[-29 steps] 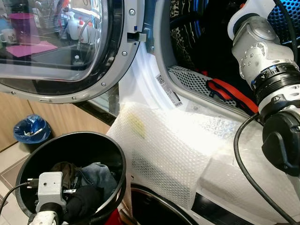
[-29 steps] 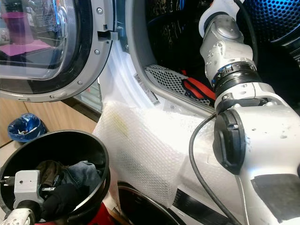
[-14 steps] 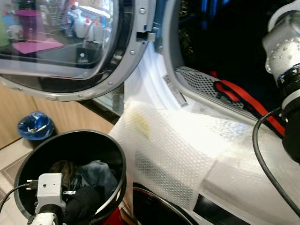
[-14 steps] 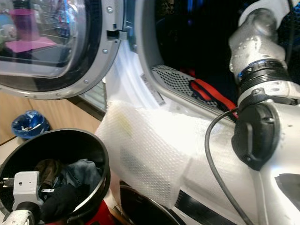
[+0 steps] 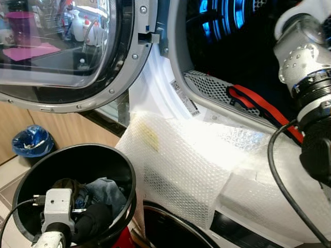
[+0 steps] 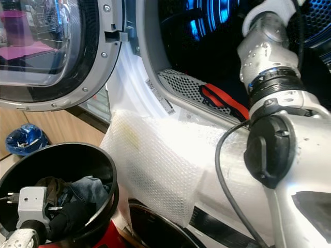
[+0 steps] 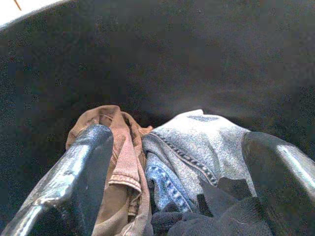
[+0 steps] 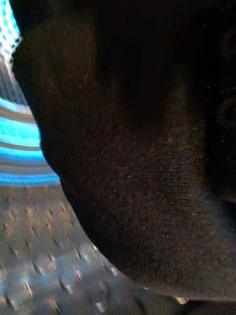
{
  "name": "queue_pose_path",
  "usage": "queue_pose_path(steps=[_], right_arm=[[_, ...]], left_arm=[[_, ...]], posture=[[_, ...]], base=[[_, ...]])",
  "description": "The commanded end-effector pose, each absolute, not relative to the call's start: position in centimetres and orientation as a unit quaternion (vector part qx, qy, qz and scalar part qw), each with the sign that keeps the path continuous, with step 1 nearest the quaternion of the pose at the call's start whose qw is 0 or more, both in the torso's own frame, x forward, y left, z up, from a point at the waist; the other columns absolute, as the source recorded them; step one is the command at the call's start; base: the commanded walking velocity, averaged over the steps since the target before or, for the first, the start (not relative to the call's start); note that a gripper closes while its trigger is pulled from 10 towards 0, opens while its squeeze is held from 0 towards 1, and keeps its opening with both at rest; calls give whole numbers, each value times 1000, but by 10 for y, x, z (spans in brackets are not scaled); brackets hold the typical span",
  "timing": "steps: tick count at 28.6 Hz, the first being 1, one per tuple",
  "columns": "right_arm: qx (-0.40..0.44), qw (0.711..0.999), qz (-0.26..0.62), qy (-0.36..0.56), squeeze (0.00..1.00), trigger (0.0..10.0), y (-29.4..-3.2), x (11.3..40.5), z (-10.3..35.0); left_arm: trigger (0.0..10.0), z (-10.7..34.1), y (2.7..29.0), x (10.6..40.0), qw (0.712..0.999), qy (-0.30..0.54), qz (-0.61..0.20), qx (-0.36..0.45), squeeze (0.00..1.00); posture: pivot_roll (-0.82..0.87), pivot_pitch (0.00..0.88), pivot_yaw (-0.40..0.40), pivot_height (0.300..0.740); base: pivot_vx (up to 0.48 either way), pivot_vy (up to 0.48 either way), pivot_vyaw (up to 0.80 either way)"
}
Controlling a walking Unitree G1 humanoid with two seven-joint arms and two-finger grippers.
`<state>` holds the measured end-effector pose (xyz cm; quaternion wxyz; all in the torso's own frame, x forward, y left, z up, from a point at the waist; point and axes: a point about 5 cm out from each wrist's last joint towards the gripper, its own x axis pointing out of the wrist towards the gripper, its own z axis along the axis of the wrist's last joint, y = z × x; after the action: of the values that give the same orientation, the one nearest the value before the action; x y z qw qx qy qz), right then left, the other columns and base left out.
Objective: Clothes washing
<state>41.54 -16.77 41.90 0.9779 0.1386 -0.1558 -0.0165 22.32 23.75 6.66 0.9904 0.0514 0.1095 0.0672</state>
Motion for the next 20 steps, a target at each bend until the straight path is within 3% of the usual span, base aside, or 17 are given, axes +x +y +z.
queue_pose_path(steps=[1,2,3,5,8,14,16,20], right_arm=[[133,975,-18,-176,1000,10000,-171,411,433],[132,956,-163,-202,1000,10000,-207,402,440],[131,941,-227,-215,1000,10000,-222,396,443],[130,919,-291,-233,1000,10000,-239,389,447],[138,905,-317,-248,1000,10000,-249,383,449],[169,915,-288,-228,1000,10000,-254,388,438],[195,937,-203,-205,1000,10000,-234,399,430],[164,965,-94,-181,1000,10000,-204,408,426]], left_arm=[[10000,54,233,216,987,145,56,43,0],[10000,54,234,216,987,143,63,44,0],[10000,54,235,217,987,142,67,43,0],[10000,55,235,217,987,140,70,43,0],[10000,55,236,217,987,138,75,42,0],[10000,55,235,218,987,141,67,42,0],[10000,55,234,219,987,142,60,42,0],[10000,57,231,220,988,142,38,41,0]], posture=[[273,24,-123,740],[270,25,-120,740],[270,25,-120,740],[278,25,-127,740],[272,26,-126,740],[263,26,-113,740],[260,26,-108,740],[262,28,-95,740]], base=[[0,0,0],[0,0,0],[0,0,0],[0,0,0],[0,0,0],[0,0,0],[0,0,0],[0,0,0]])
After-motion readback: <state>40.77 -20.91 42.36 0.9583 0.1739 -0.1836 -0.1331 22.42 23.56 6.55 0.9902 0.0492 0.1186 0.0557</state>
